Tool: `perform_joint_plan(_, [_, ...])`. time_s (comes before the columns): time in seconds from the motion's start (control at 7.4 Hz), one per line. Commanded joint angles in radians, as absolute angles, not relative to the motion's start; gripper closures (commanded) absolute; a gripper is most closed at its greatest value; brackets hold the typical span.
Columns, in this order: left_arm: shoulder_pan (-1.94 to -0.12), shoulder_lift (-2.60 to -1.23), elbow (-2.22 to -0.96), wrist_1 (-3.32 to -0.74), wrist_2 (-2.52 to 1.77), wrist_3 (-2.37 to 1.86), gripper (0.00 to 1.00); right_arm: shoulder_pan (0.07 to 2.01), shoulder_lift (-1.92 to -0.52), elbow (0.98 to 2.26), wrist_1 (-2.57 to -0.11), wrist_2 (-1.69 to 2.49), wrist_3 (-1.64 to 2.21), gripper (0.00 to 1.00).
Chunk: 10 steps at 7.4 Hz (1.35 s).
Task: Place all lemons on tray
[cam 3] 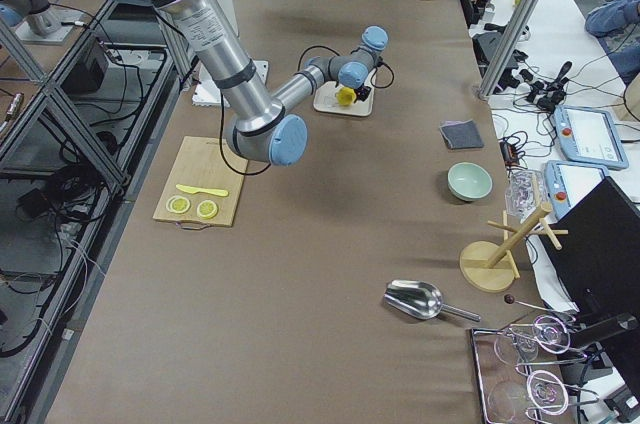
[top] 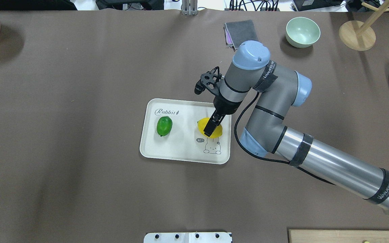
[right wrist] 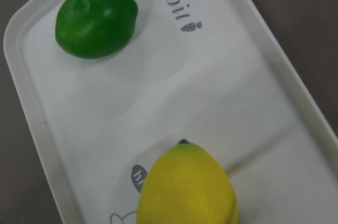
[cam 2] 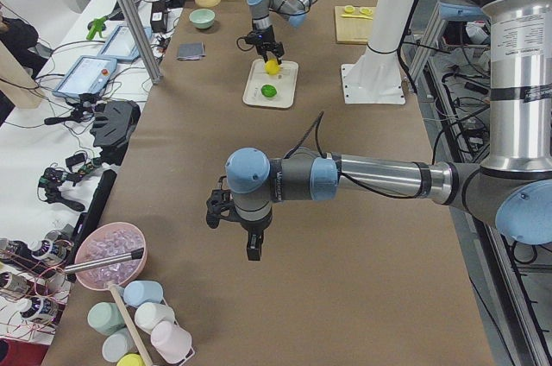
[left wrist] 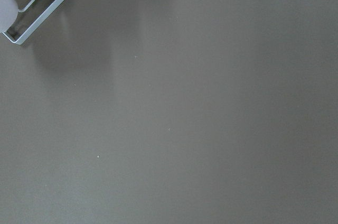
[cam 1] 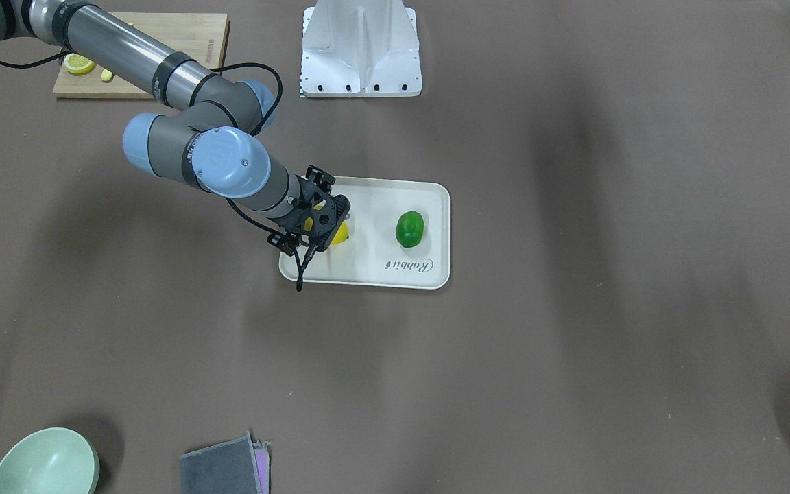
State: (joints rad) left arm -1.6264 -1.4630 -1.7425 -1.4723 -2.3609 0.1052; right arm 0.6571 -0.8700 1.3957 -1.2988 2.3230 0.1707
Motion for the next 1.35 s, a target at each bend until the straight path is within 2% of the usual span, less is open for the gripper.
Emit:
perform_joint_plan(0.0, [-1.628, -1.476, -1.701, -1.551, -2.361, 0.057, 0.02, 0.722, -0.865, 1.4, -1.307, 2.359, 0.172, 0.01])
perform_joint_plan(0.27, [-1.611, -1.5, -1.704, -1.562, -2.355, -0.001, 0.02, 0.834, -0.894, 1.408, -1.307, 2.422, 0.172, 0.01])
perform_joint_plan(0.68, [-1.597, -1.503, -1.703, -1.563, -2.356, -0.034, 0.02, 0.926, -1.023, 1.491, -1.305, 2.433, 0.163, 0.01])
perform_joint_plan(1.22, [-1.598, -1.496, -1.7, -1.563, -2.355, -0.032, 0.02, 1.11, -1.187, 1.519, -1.307, 2.428, 0.164, 0.01])
